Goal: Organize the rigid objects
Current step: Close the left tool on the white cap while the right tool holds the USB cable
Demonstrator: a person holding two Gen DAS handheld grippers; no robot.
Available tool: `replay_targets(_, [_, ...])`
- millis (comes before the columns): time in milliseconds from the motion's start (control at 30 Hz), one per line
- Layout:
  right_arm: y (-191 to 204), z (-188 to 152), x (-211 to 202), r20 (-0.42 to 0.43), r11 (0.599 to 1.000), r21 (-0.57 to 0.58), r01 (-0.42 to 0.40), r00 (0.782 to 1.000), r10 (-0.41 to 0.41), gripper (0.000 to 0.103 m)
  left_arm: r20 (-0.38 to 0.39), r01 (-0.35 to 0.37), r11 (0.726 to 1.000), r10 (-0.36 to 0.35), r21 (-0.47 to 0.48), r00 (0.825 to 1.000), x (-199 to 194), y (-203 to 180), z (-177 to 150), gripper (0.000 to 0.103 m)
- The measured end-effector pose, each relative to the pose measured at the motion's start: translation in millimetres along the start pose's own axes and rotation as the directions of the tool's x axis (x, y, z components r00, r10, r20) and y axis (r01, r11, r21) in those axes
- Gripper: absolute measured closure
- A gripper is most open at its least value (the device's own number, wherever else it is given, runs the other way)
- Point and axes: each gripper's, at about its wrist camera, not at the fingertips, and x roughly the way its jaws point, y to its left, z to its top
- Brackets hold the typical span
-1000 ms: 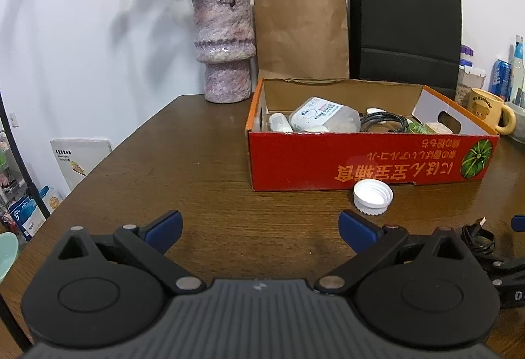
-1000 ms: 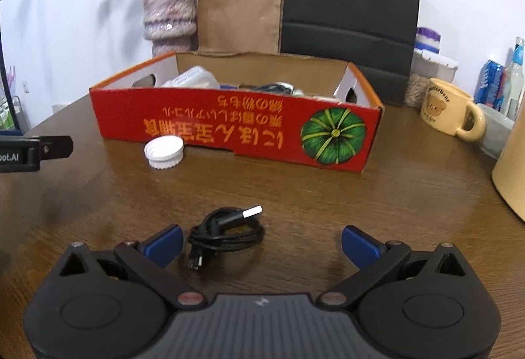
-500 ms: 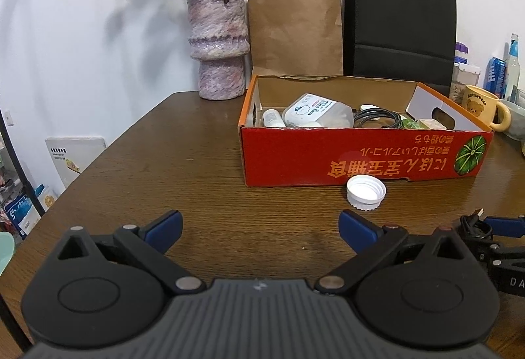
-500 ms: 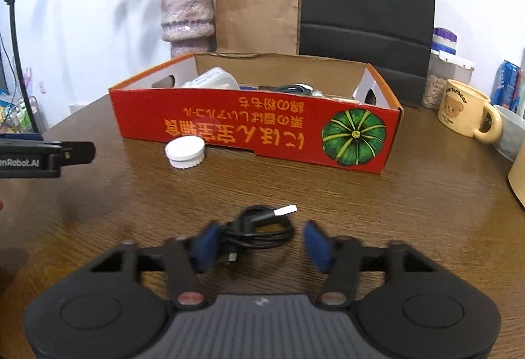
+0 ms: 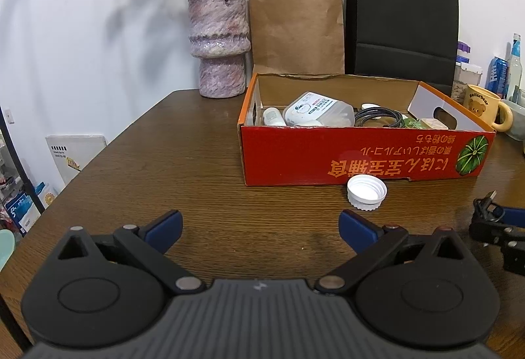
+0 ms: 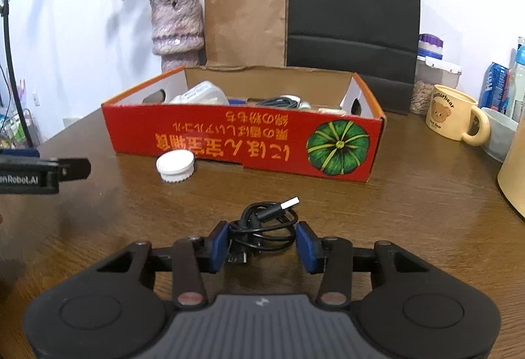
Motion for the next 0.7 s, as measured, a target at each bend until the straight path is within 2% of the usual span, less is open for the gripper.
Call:
replay_targets(233, [-20, 8, -4, 0.048, 0.999, 0.047, 0.019, 0.999, -0.021, 0.06, -0.001, -0.016, 1.0, 0.016, -0.002, 1.0, 6, -9, 5, 0.0])
replay_targets(700, [-64, 22, -8, 0.141, 0.992, 0.119, 0.051, 0.988, -0.067, 0.06, -0.065, -0.041, 0.999, 0.041, -0.009, 0.997, 38, -47, 15, 0.0])
